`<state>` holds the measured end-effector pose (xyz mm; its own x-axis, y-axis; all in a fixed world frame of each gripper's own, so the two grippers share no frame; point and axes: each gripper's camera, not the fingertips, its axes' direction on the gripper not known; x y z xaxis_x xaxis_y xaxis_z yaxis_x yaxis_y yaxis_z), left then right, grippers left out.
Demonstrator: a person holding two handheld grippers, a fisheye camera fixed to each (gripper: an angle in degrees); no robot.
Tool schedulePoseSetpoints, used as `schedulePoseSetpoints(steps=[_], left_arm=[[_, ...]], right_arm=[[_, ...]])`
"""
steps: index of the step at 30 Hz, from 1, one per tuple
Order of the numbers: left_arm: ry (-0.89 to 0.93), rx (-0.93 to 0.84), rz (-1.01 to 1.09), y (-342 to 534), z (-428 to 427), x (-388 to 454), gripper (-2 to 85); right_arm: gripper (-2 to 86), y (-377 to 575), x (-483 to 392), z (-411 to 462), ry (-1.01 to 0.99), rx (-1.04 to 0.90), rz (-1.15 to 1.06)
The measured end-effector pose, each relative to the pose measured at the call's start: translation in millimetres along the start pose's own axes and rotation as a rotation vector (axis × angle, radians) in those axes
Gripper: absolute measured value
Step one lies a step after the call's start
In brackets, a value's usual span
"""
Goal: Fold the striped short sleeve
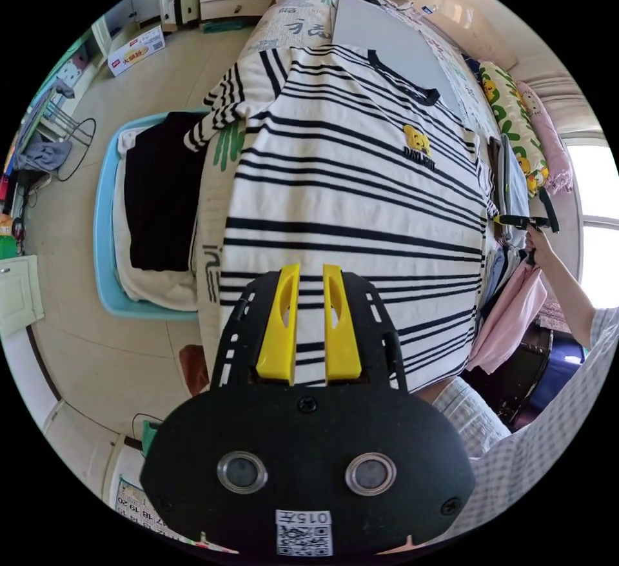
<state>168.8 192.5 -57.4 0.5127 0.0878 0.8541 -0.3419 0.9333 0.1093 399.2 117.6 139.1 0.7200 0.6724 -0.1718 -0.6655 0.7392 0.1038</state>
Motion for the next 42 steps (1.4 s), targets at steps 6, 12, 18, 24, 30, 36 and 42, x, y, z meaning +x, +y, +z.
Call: schedulePoseSetpoints(steps=[6,12,18,24,30,36,42], left_arm=[[-0.061,-0.055,-0.101,57,-1,-53,7.8],[-0.022,-0.121,-0.345,120,24,-124,9.0],[0.216,-0.037,-0.540,153,54,-180,10.0],[0.277,-0.022,-0.480,153,71,-192,4.9],[0.163,-0.037,-0.305,153,63,-183,1.8],[0.041,-0.058,-0.310,154,103,-181,2.8],[0.031,-0.054,-0.332,151,136,-183,4.2]], right_arm=[[7.3,107,-70,-70,-0.060,0.147,-0.147],[10.6,243,-123,25,-0.303,-0.183,-0.140],[10.5,336,-141,61,-0.242,-0.266,-0.022],[2.1,350,-171,37,-0.118,-0.297,-0.046],[-0.4,379,-168,-11,-0.120,-0.285,-0.065],[-0.7,414,-183,-8,-0.008,-0.313,-0.030],[-0.6,439,-198,-19,0.019,-0.241,0.061]])
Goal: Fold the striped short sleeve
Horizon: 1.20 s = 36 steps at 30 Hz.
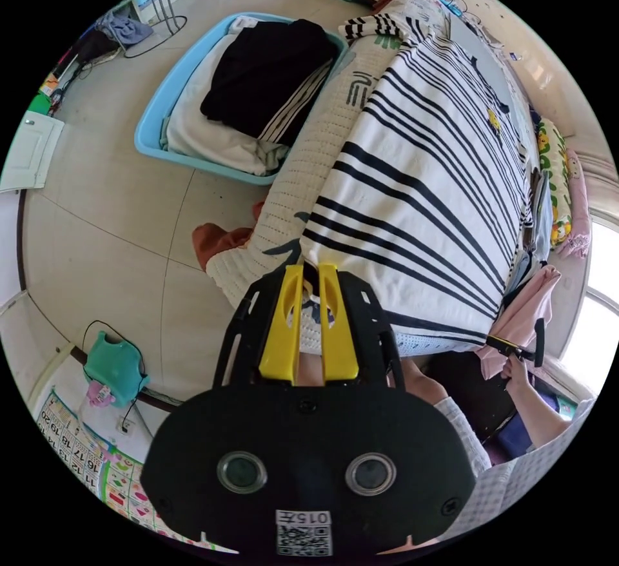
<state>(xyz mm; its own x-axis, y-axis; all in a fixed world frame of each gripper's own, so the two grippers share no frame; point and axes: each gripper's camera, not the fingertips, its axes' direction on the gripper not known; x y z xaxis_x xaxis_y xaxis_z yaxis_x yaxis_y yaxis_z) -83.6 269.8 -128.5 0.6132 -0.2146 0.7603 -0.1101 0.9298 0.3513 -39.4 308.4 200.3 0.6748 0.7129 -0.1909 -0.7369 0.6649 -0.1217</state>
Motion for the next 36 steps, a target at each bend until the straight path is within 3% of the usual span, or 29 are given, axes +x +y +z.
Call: schedulePoseSetpoints(steps=[4,23,31,36], left_arm=[[0.096,0.003,-0.089,-2,15,-14,4.4],[-0.039,0.181,-0.081,10,69,36,4.8],[-0.092,0.075,-0.008,-10,80,65,4.8],[-0.031,0.005,-0.001,-22,87,70,4.6]], right_arm=[[-0.5,14,-10,-4,0.032,0.018,0.006],[-0.7,75,-3,-30,0.025,0.126,-0.041],[-0.5,72,7,-30,0.044,0.080,0.093],[-0.6,73,22,-24,0.036,0.084,0.110]])
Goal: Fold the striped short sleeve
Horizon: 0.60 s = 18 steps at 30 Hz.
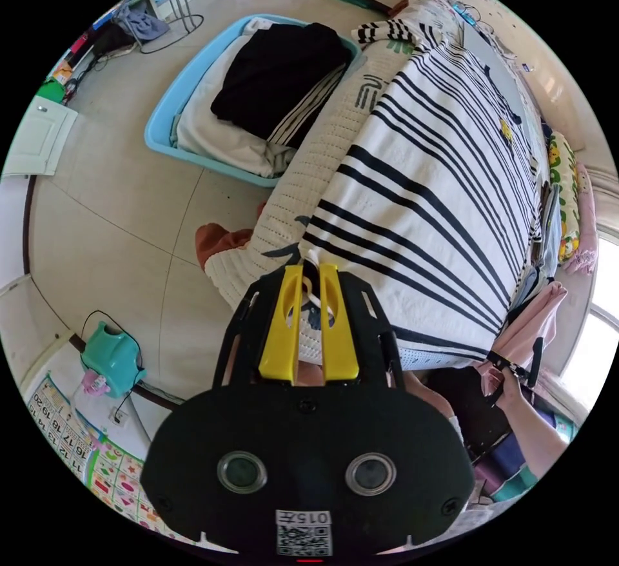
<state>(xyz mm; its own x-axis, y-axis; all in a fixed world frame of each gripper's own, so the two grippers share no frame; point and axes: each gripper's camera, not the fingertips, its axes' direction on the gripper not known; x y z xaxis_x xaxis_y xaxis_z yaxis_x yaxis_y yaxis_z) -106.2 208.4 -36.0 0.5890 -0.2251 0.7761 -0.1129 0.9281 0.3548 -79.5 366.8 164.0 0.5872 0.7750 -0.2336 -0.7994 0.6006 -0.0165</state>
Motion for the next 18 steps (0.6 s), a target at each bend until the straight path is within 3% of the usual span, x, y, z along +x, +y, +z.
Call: schedulePoseSetpoints(steps=[5,12,18], left_arm=[[0.006,-0.033,0.004,-4,-5,12,4.8],[-0.272,-0.057,0.136,-13,-60,55,8.8],[-0.224,0.112,0.358,-59,-101,187,9.8]], right_arm=[[-0.7,0,21,6,-0.001,-0.031,-0.026],[3.1,38,63,-15,-0.024,0.013,0.012],[6.3,24,121,-85,-0.162,0.314,-0.032]])
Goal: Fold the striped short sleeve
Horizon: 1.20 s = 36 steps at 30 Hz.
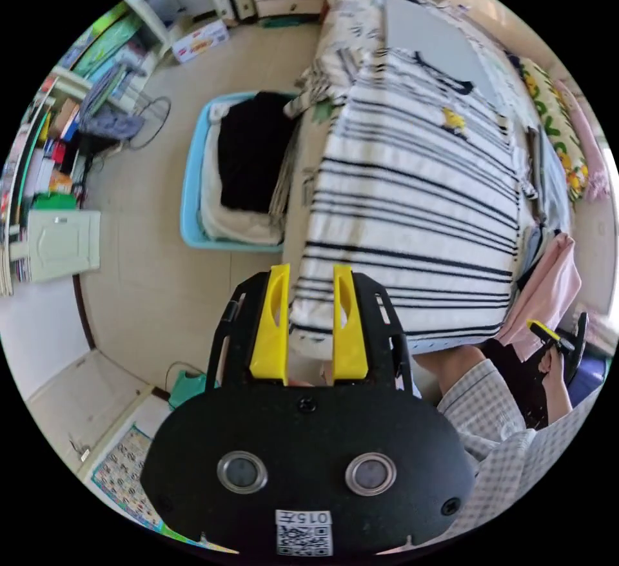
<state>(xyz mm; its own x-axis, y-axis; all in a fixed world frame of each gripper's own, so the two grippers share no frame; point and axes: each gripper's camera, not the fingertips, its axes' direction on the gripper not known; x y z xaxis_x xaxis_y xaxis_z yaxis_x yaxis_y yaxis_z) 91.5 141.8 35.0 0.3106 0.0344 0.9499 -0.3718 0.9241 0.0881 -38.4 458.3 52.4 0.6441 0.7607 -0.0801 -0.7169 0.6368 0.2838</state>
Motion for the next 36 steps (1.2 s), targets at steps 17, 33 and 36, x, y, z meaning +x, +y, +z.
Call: schedulePoseSetpoints(steps=[17,33,36], left_arm=[[0.388,0.028,0.542,-330,66,489,10.6],[0.436,0.078,0.571,-380,54,542,1.5],[0.559,0.217,0.526,-375,5,495,0.7]], right_arm=[[10.5,-248,161,118,-0.261,0.267,0.318],[0.8,-264,166,150,-0.238,0.362,0.229],[0.3,-257,143,120,-0.238,0.482,0.090]])
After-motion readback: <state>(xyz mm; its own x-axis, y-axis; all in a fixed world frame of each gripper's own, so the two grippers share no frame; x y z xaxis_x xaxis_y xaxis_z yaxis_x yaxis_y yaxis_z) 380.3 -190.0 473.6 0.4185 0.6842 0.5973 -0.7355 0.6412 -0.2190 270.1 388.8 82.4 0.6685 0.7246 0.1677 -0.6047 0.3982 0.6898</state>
